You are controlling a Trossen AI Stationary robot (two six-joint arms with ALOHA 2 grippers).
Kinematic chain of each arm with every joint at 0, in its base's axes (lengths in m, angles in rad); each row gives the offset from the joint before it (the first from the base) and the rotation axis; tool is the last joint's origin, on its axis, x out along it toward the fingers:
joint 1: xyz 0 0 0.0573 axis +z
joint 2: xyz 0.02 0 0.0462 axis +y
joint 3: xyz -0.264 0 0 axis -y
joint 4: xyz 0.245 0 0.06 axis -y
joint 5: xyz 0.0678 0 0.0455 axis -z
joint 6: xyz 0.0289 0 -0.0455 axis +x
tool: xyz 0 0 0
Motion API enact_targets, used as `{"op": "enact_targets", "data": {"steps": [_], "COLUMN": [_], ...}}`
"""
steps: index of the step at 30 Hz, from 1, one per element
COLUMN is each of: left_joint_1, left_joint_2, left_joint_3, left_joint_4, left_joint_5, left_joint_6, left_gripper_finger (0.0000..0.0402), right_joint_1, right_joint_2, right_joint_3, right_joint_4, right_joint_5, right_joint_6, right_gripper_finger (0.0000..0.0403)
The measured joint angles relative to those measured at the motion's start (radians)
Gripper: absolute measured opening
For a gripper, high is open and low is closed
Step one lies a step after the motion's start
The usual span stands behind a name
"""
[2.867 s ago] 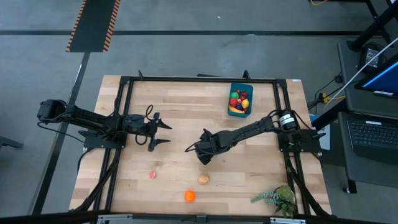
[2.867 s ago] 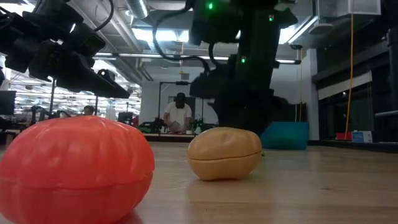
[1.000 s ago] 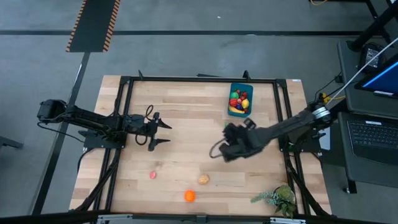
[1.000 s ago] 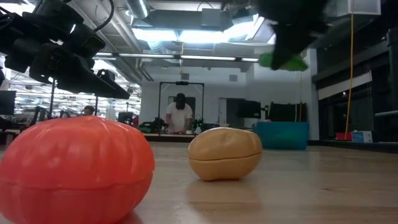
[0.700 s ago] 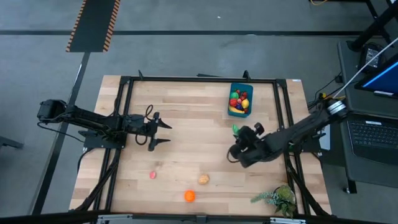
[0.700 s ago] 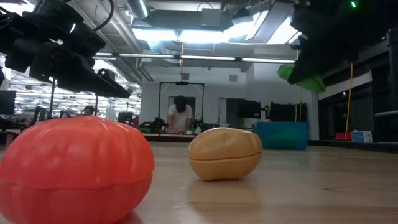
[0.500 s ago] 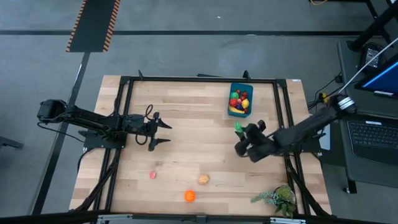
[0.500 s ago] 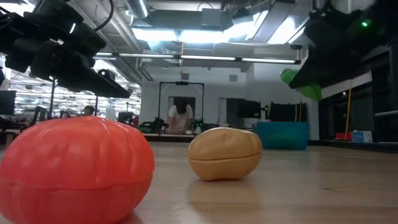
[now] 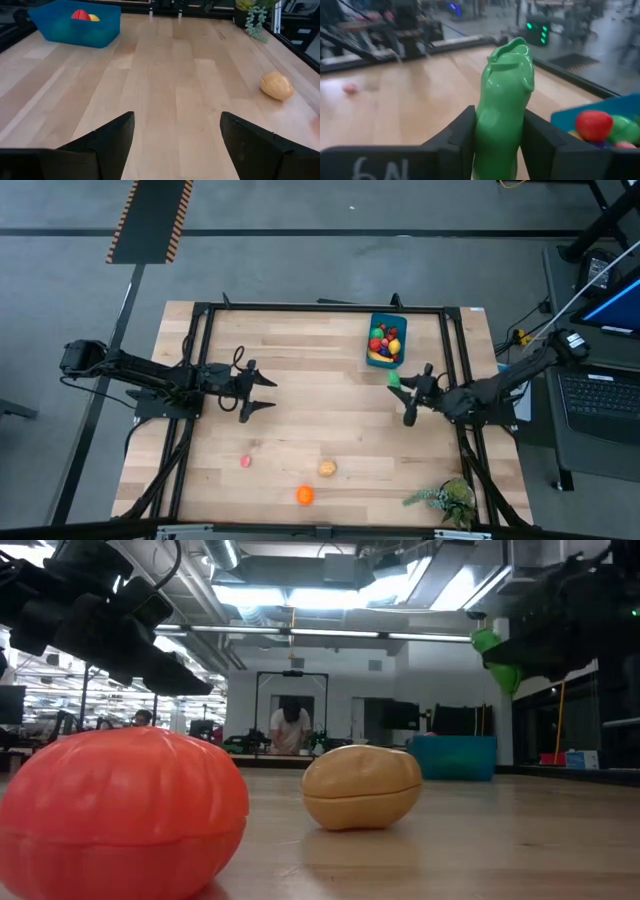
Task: Pick and placing Produce into tupperware
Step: Put the green peas into the blue bin
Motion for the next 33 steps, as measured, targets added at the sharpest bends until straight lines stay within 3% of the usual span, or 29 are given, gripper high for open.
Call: {"op": "enact_targets", "data": {"steps": [5, 12, 16, 23, 33], "left_joint_1": [0.0, 0.0, 0.0, 0.0, 0.0], "left_joint_2": [0.0, 0.0, 0.0, 0.0, 0.0], "left_joint_3": [0.0, 0.0, 0.0, 0.0, 0.0], "left_joint_4": [0.0, 0.002, 0.003, 0.008, 0.008], "left_joint_5": [-0.015, -0.074, -0.097, -0.101, -0.102], "left_joint_6": [-0.009, -0.009, -0.008, -0.008, 0.025], "left_gripper_finger": [0.0286, 0.0286, 0.0286, 0.0286, 0.0286], "right_joint_1": [-0.048, -0.139, -0.213, -0.399, -0.69], "right_joint_2": [-0.104, -0.147, -0.145, -0.144, -0.064], "right_joint_3": [-0.105, -0.072, 0.003, 0.179, 0.331], "right_joint_4": [0.144, 0.07, -0.076, -0.435, -0.655], "right_joint_5": [-0.068, -0.112, -0.14, -0.301, -0.577], "right_joint_6": [-0.105, -0.149, -0.146, -0.079, -0.098], "right_gripper_finger": [0.0125, 0.0125, 0.0125, 0.0125, 0.0125]}}
